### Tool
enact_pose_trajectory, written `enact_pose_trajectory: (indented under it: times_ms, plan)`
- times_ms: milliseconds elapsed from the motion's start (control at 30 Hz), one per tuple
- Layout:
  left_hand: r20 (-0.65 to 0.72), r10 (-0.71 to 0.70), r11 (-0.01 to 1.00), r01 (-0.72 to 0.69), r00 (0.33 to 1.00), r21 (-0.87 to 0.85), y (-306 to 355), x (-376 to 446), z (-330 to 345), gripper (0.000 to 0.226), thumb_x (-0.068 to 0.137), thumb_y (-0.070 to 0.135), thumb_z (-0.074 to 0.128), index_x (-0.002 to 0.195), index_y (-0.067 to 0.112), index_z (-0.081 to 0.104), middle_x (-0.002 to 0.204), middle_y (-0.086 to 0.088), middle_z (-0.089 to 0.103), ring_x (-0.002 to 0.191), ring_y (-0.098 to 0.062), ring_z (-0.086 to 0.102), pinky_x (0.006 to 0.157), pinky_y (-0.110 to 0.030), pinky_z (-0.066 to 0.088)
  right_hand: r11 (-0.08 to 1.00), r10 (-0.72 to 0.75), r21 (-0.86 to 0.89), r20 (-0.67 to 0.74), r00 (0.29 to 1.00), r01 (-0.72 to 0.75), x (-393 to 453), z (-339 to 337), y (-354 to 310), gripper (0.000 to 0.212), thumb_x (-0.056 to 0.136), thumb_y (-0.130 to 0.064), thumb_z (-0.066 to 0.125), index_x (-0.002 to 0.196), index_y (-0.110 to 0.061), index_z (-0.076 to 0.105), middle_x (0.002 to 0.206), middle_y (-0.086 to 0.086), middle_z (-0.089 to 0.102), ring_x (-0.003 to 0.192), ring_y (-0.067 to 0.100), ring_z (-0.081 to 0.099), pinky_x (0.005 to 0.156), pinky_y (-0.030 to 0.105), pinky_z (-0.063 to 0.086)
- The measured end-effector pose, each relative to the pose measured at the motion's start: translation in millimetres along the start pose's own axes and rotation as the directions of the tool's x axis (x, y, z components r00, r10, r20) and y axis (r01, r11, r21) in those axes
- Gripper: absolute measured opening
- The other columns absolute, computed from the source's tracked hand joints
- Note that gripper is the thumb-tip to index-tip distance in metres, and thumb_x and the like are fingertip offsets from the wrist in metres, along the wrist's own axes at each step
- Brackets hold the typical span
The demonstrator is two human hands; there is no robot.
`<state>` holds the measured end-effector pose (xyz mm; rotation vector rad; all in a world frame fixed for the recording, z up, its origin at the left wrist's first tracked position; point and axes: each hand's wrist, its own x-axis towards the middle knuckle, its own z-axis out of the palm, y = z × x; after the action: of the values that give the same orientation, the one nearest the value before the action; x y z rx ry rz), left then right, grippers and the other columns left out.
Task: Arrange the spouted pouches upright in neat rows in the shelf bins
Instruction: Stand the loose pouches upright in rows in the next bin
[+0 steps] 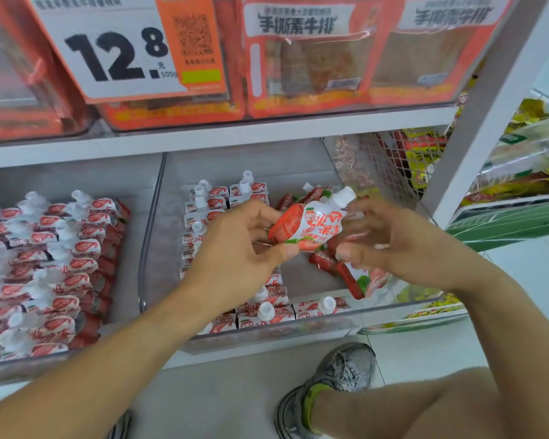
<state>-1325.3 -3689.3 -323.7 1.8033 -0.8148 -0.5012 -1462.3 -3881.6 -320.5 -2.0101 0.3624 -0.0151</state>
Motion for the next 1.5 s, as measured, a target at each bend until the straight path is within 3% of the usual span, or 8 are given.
enact_pose_trajectory:
  times_ms: [167, 333, 433, 667, 933, 1200, 1367, 1500]
  plan:
    - [0.187, 0.082, 0.974, -0.118, 0.979, 0.193, 3.0, 3.3, -2.8, 0.032, 0.078, 0.022, 0.080, 0.106, 0.022, 0.064, 0.102, 0.011, 0.071, 0.092, -0.002, 0.067, 0.088, -0.029, 0.055, 0.972, -0.203, 0.099, -0.113, 0.973, 0.215, 2.7, 10.0, -6.6, 0.019, 0.083, -0.013, 0.071, 0.102, -0.016, 0.069, 0.097, -0.007, 0.076, 0.090, 0.013, 0.073, 0.079, 0.029, 0.058]
    - [0.432, 0.115, 0.491, -0.429, 0.895, 0.758, -12.3, -13.5, -25.8, 0.064, 0.087, 0.063, 0.034, 0.130, 0.020, 0.054, 0.138, 0.000, 0.048, 0.131, -0.020, 0.041, 0.109, -0.039, 0.038, 0.928, -0.214, -0.335, -0.124, 0.969, 0.162, 9.8, 10.4, 5.9, 0.029, 0.080, -0.043, 0.075, 0.099, -0.021, 0.071, 0.089, -0.004, 0.075, 0.081, 0.016, 0.071, 0.077, 0.042, 0.056]
    - [0.463, 0.006, 0.538, -0.393, 0.886, 0.746, -20.5, -21.0, -33.8, 0.078, 0.085, 0.067, 0.010, 0.132, 0.021, 0.051, 0.155, 0.005, 0.027, 0.146, -0.013, 0.019, 0.116, -0.035, 0.028, 0.857, -0.207, -0.459, 0.108, 0.972, 0.234, 15.2, 28.1, 6.8, 0.022, 0.079, -0.034, 0.079, 0.098, -0.023, 0.073, 0.090, -0.012, 0.070, 0.082, 0.003, 0.061, 0.075, 0.024, 0.049]
    - [0.500, -0.074, 0.589, -0.367, 0.863, 0.720, -18.2, -23.8, -34.4, 0.079, 0.080, 0.077, 0.020, 0.142, 0.032, 0.039, 0.161, 0.010, 0.006, 0.148, -0.008, 0.002, 0.120, -0.036, 0.020, 0.827, -0.104, -0.524, 0.212, 0.972, 0.203, 26.0, 35.5, 11.3, 0.012, 0.091, -0.027, 0.067, 0.103, -0.025, 0.069, 0.097, -0.008, 0.071, 0.090, 0.008, 0.065, 0.080, 0.037, 0.054]
    - [0.473, 0.008, 0.602, -0.381, 0.881, 0.701, -19.4, -25.5, -30.3, 0.081, 0.075, 0.077, 0.018, 0.137, 0.031, 0.043, 0.153, 0.010, 0.021, 0.142, -0.006, 0.014, 0.117, -0.028, 0.024, 0.911, 0.029, -0.381, 0.439, 0.898, 0.157, 16.6, 20.9, -0.4, 0.031, 0.097, -0.007, 0.057, 0.122, -0.020, 0.068, 0.115, -0.012, 0.071, 0.107, -0.003, 0.063, 0.094, 0.024, 0.052]
    - [0.477, 0.087, 0.591, -0.431, 0.874, 0.682, -1.9, -18.5, 1.3, 0.068, 0.085, 0.069, 0.047, 0.139, 0.028, 0.040, 0.133, 0.008, 0.051, 0.121, -0.013, 0.046, 0.101, -0.031, 0.040, 0.890, -0.224, -0.441, -0.212, 0.951, 0.111, 22.6, 7.6, 1.5, 0.022, 0.088, -0.026, 0.071, 0.110, -0.023, 0.071, 0.101, -0.011, 0.071, 0.088, 0.005, 0.066, 0.087, 0.029, 0.053]
    - [0.513, -0.004, 0.635, -0.394, 0.858, 0.664, -4.3, 3.2, 17.3, 0.074, 0.081, 0.072, 0.051, 0.137, 0.026, 0.032, 0.105, 0.001, 0.064, 0.088, -0.016, 0.061, 0.074, -0.039, 0.053, 0.678, -0.112, -0.733, -0.179, 0.977, -0.056, 50.5, 20.5, 14.0, 0.063, 0.085, -0.042, 0.068, 0.140, -0.018, 0.047, 0.129, 0.014, 0.055, 0.123, 0.034, 0.044, 0.103, 0.040, 0.035]
    - [0.505, 0.002, 0.702, -0.360, 0.863, 0.615, -12.5, 6.3, 17.0, 0.060, 0.082, 0.069, 0.054, 0.125, 0.029, 0.042, 0.107, 0.003, 0.065, 0.093, -0.015, 0.063, 0.077, -0.040, 0.055, 0.601, 0.039, -0.786, -0.150, 0.988, -0.143, 62.9, 13.7, 17.6, 0.064, 0.076, -0.054, 0.072, 0.121, -0.014, 0.051, 0.118, 0.011, 0.053, 0.124, 0.037, 0.041, 0.108, 0.047, 0.035]
